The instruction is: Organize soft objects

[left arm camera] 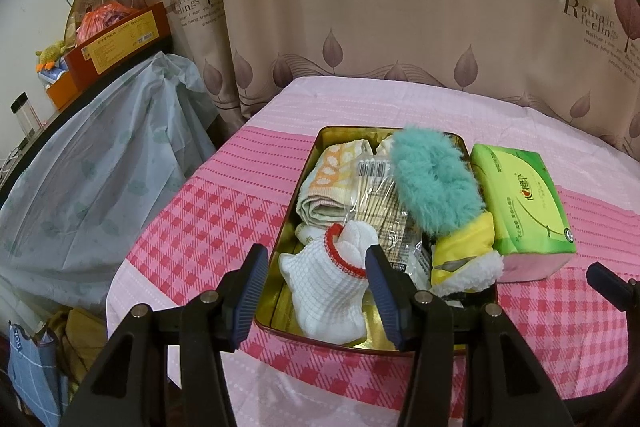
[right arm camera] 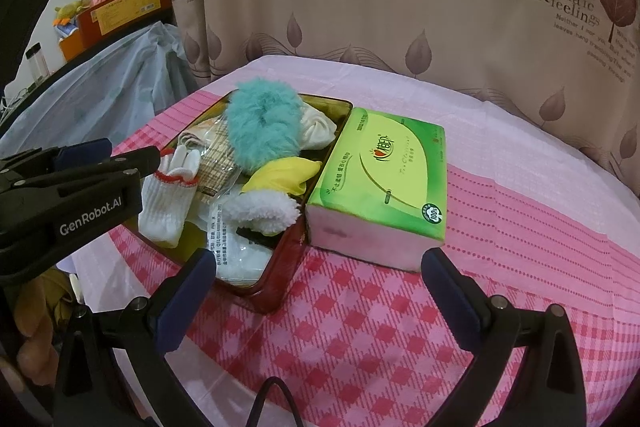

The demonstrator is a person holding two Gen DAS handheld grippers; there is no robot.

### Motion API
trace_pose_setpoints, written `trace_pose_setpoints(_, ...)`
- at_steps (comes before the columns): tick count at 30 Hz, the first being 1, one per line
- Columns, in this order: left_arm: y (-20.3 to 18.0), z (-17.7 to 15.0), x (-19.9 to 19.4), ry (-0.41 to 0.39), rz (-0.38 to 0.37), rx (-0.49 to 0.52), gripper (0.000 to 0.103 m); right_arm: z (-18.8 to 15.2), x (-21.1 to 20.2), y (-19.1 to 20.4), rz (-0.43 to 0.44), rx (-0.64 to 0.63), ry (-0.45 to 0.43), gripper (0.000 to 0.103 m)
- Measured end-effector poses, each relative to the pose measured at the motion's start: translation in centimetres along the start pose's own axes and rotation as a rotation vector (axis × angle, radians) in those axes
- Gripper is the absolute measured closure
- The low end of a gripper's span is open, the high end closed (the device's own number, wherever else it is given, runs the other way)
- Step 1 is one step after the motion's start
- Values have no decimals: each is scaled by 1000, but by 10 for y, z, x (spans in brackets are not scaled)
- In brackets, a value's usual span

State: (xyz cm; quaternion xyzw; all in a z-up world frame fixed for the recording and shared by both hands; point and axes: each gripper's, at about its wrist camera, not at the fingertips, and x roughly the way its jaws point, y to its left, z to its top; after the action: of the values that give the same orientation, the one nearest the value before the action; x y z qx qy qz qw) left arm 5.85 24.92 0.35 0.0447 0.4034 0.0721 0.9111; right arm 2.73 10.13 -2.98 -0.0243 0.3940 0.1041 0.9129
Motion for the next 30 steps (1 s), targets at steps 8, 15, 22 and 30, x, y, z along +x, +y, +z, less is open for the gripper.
trace_pose_setpoints(8,0,0,0,-1,-1,-2,51,-2,2,2,2,-7,7,1)
trace_pose_setpoints(15,-1,0,0,-1,-1,-1,51,-3,3,3,2,-6,8,1)
trace_pose_setpoints(22,-1,0,0,-2,1,0,51,-4,3,4,0,-5,11,1)
trace_pose_setpoints(30,-1,0,0,-1,1,1,51,-5,3,5,1,-5,13,1)
